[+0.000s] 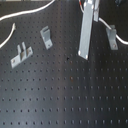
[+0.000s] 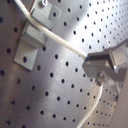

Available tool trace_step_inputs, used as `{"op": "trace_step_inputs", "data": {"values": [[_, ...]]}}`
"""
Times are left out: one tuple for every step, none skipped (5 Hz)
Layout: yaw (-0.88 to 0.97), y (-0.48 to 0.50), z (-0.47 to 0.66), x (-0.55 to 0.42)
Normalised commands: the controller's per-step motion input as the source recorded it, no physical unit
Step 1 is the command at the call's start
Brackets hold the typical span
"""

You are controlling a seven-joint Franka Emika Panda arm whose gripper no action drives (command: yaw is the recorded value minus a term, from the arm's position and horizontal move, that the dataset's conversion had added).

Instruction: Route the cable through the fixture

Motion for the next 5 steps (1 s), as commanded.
{"op": "trace_step_inputs", "data": {"values": [[-0.13, 0.099, 0.47, -0.096], [0.00, 0.017, 0.00, 0.007], [0.00, -0.009, 0.02, -0.004], [-0.20, -0.343, 0.12, -0.141], [0.00, 0.000, 0.01, 0.000]]}}
